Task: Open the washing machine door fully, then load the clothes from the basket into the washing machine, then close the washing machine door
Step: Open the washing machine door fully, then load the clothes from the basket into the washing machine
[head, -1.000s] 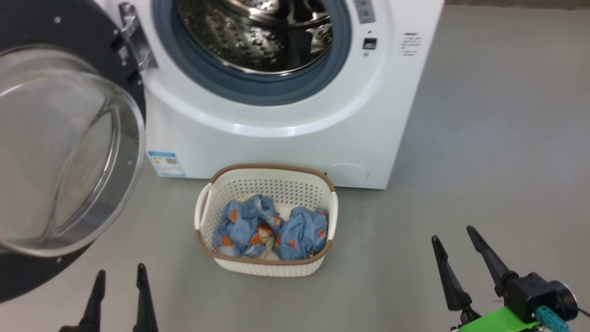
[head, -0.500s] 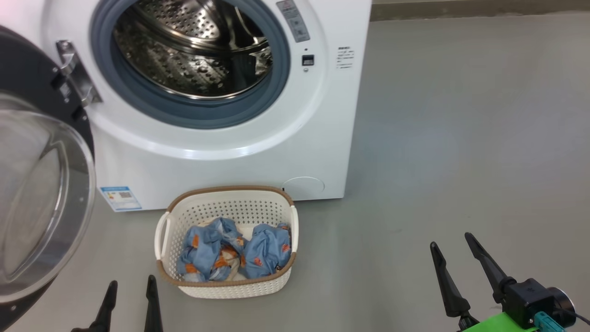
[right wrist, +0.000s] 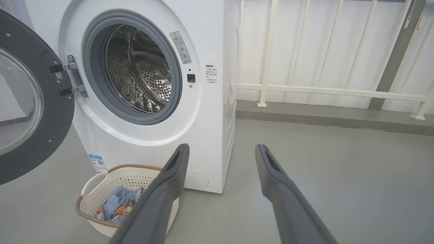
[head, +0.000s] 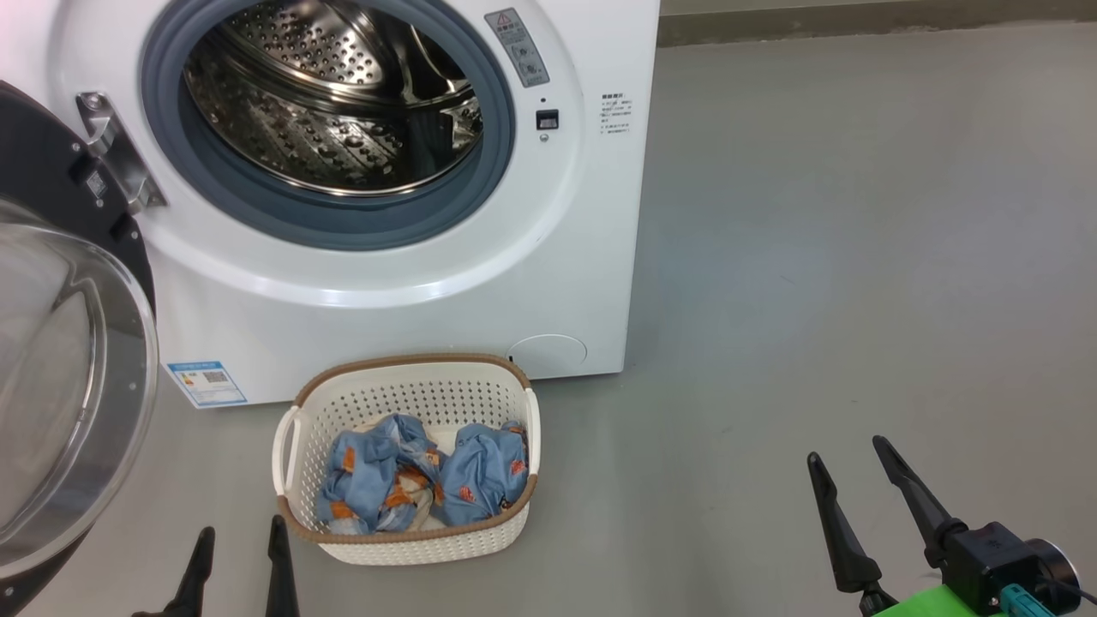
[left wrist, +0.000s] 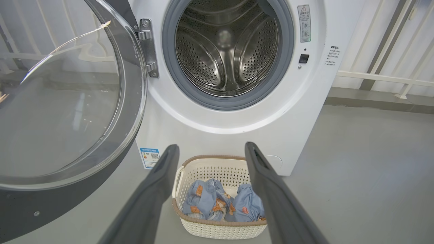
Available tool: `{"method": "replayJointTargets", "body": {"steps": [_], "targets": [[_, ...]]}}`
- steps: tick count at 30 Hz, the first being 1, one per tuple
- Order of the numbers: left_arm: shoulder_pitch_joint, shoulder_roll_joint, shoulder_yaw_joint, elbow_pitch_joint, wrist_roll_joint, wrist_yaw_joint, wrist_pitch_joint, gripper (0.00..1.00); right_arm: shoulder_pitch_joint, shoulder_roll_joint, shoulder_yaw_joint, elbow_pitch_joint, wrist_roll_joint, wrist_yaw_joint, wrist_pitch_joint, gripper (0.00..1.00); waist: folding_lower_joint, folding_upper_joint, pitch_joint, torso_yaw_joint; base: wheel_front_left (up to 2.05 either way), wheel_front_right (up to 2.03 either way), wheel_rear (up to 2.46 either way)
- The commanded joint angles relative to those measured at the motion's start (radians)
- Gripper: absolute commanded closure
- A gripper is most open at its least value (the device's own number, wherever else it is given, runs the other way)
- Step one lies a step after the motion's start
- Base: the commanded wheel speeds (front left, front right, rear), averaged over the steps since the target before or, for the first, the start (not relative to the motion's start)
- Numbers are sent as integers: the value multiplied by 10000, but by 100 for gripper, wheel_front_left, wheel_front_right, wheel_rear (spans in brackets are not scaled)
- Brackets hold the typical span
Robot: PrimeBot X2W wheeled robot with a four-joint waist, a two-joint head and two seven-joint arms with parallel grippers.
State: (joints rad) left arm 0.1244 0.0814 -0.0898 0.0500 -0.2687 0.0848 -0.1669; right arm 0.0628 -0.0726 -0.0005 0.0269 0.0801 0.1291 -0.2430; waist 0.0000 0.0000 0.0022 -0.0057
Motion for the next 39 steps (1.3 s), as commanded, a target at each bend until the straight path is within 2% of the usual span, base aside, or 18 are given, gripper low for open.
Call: {"method": "replayJointTargets", "body": {"steps": [1,25,39], "targets": [[-128,142,323,-183,-40,72,39,0,-93,-65,200,-282,-59,16,-5,0,0,0,11,8,0,0,0],[-306,213,120,68,-111,147,-201,0,-90,25,115,-225,-60,16,-3,0,0,0,-57,79,4,-7,2],[-350,275,-9,164,-200,112,-280,0,-78,30,117,-211,-17,16,-1,0,0,0,-64,111,143,-161,18]]}}
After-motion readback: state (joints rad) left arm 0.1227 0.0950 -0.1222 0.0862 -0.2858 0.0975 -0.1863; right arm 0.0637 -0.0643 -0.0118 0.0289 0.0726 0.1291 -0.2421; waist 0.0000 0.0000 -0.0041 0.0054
